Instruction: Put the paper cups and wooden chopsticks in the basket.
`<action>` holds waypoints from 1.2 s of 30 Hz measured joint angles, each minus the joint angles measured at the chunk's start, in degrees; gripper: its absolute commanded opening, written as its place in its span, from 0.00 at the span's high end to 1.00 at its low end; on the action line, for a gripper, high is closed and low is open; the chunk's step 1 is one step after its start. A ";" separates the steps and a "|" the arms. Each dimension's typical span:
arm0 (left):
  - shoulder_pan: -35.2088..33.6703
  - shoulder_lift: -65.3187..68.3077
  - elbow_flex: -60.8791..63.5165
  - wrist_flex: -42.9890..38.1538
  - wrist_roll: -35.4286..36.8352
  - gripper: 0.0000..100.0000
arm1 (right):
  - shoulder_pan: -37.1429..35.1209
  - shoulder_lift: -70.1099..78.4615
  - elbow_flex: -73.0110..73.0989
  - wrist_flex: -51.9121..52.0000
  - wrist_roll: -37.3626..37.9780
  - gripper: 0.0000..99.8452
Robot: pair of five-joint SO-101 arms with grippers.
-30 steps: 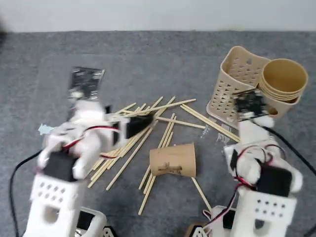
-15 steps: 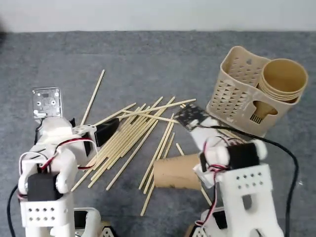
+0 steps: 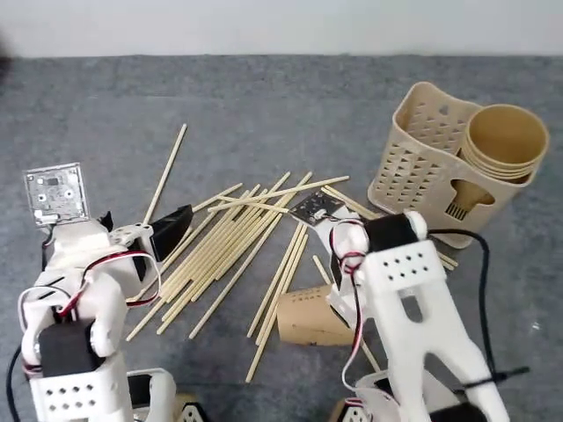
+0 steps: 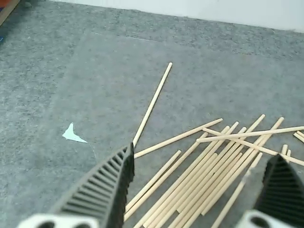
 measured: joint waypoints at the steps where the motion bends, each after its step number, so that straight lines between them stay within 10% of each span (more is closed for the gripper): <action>1: -0.09 0.00 0.00 0.00 0.00 0.60 | 0.00 0.97 0.00 -0.53 0.00 0.86; 21: -0.09 0.00 1.58 0.00 0.00 0.60 | -11.08 4.31 -9.14 1.32 2.11 0.99; 36: -0.09 0.00 3.43 0.00 0.00 0.60 | 10.81 -6.68 -29.54 2.20 25.23 0.99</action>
